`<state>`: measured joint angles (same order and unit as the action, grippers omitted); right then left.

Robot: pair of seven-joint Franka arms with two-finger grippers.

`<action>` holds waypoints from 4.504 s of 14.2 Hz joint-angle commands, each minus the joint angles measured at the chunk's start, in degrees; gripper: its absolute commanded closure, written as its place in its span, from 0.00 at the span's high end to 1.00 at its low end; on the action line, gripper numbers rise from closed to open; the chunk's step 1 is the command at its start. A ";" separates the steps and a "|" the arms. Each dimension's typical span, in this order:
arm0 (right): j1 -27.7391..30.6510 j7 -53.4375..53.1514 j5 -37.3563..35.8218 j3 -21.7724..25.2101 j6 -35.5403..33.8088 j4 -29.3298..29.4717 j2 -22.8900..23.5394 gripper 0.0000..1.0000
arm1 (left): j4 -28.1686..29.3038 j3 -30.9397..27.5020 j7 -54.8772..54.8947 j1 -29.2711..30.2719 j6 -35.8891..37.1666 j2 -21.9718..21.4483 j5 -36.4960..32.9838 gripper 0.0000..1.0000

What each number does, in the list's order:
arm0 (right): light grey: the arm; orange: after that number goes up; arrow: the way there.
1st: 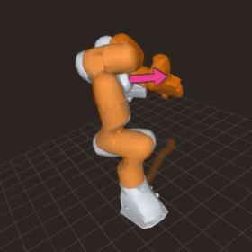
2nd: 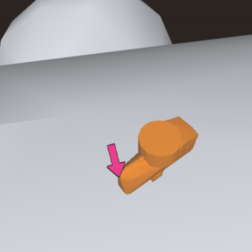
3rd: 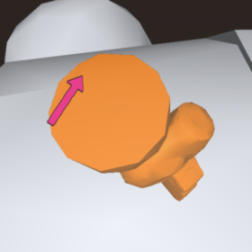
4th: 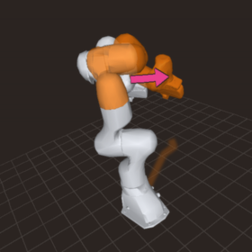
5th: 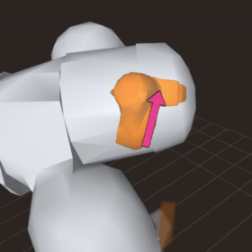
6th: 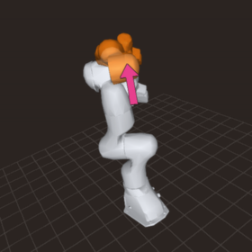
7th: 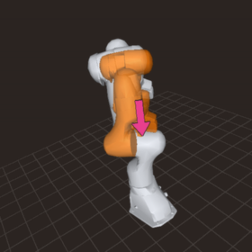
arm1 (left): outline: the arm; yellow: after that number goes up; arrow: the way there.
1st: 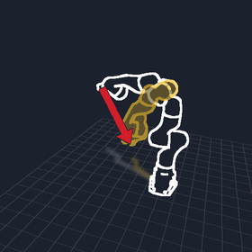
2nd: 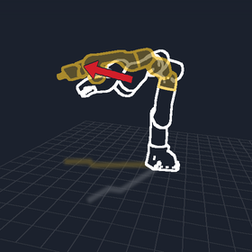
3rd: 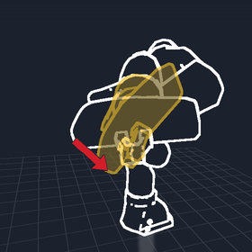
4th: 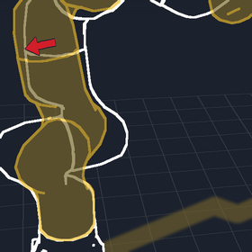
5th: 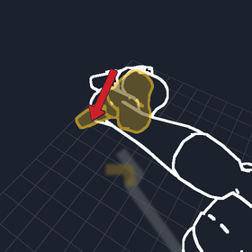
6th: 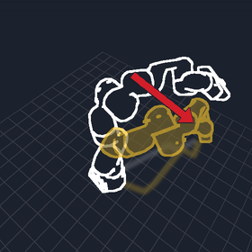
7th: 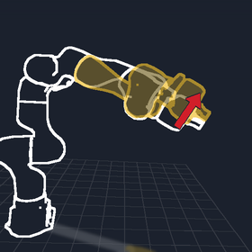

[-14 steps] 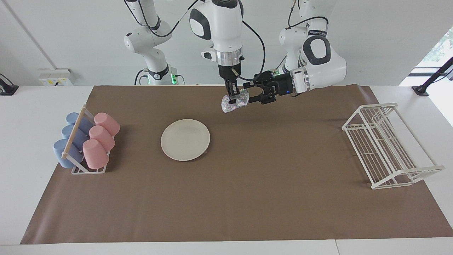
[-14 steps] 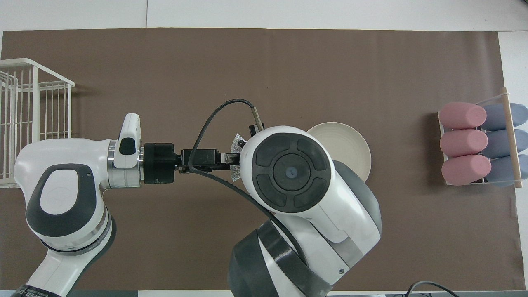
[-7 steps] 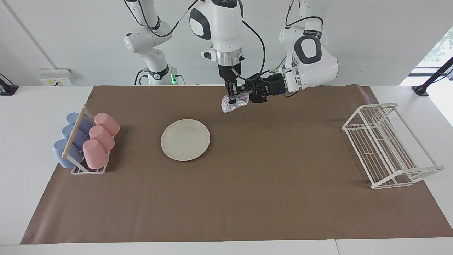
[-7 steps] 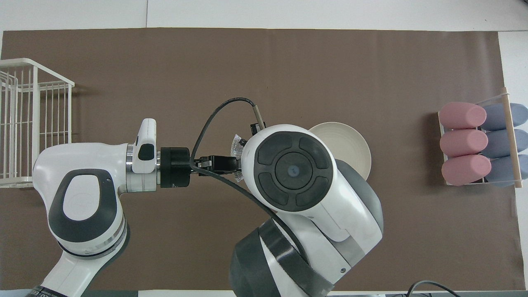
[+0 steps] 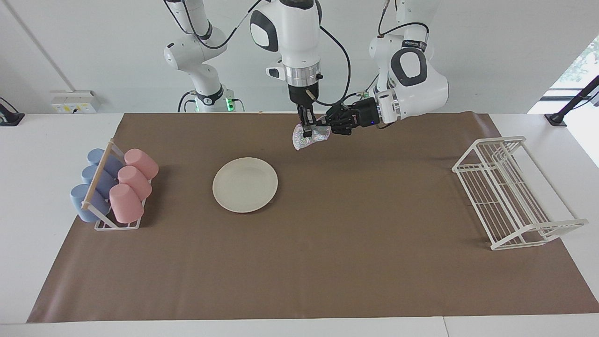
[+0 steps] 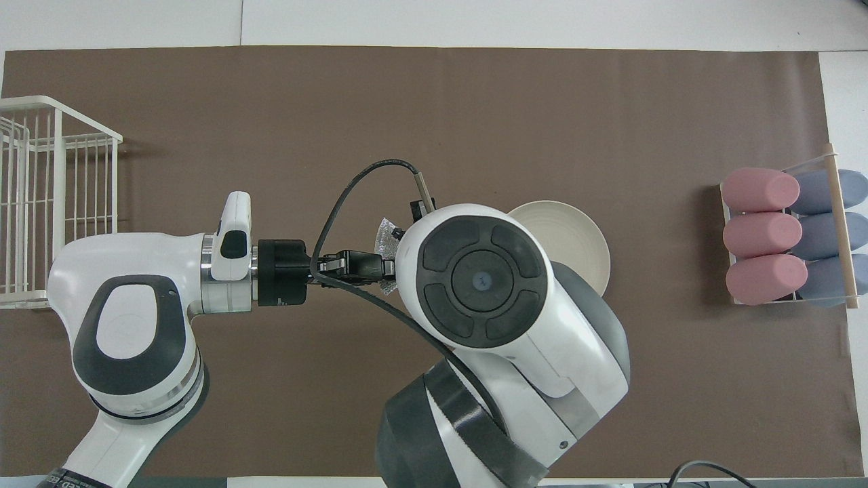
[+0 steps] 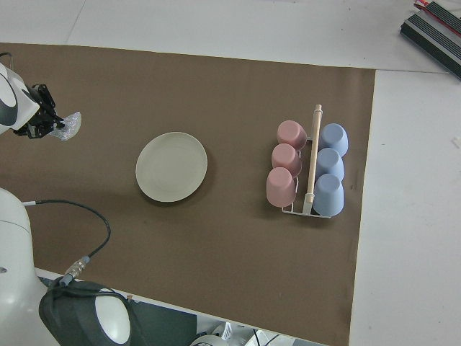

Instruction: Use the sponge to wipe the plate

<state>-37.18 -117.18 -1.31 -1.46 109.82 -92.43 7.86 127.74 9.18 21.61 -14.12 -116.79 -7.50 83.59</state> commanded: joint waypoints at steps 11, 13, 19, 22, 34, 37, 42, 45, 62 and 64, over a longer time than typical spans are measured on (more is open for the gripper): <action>16.85 64.88 -0.98 0.14 -11.87 -3.72 -9.09 1.00 | -7.67 -0.57 -21.66 2.52 1.04 0.47 -26.68 0.00; 22.91 80.89 -0.98 0.23 -16.04 -3.63 -10.23 1.00 | -10.39 -0.31 -29.22 1.73 1.56 0.99 -37.31 0.00; 33.21 107.75 -0.98 0.23 -16.13 -3.54 -10.41 1.00 | -13.04 0.49 -45.06 -2.23 10.42 1.35 -70.98 0.00; 33.14 108.74 -0.98 0.06 -16.05 -2.84 -10.41 1.00 | -15.58 0.75 -46.30 -3.02 18.23 2.13 -84.68 0.00; 31.29 113.12 -0.01 6.19 -18.60 -1.71 -10.15 1.00 | -19.72 0.66 -49.65 -7.60 38.03 15.04 -138.83 0.00; 31.73 122.51 -0.01 9.44 -18.94 0.41 -9.53 1.00 | -20.77 0.05 -49.74 -4.18 36.81 20.31 -149.22 0.00; 31.99 123.94 0.25 10.16 -18.86 2.25 -9.45 1.00 | -23.67 0.05 -49.65 5.48 29.62 26.30 -158.03 0.00; 32.52 124.90 0.78 10.16 -18.86 1.13 -9.79 1.00 | -26.05 0.14 -49.56 8.22 26.88 28.15 -157.34 0.00; 34.10 126.14 2.01 8.76 -18.07 -0.29 -10.41 1.00 | -24.38 0.31 -49.83 10.86 20.46 28.06 -152.68 1.00; 34.02 126.14 2.01 8.76 -17.98 -0.29 -10.41 1.00 | -24.47 0.31 -49.47 10.86 20.46 27.80 -151.72 1.00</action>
<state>-3.60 7.81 -0.43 7.55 91.81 -92.08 -1.72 103.13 9.04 -27.97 -4.13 -95.24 20.60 -69.36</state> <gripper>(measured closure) 0.000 0.097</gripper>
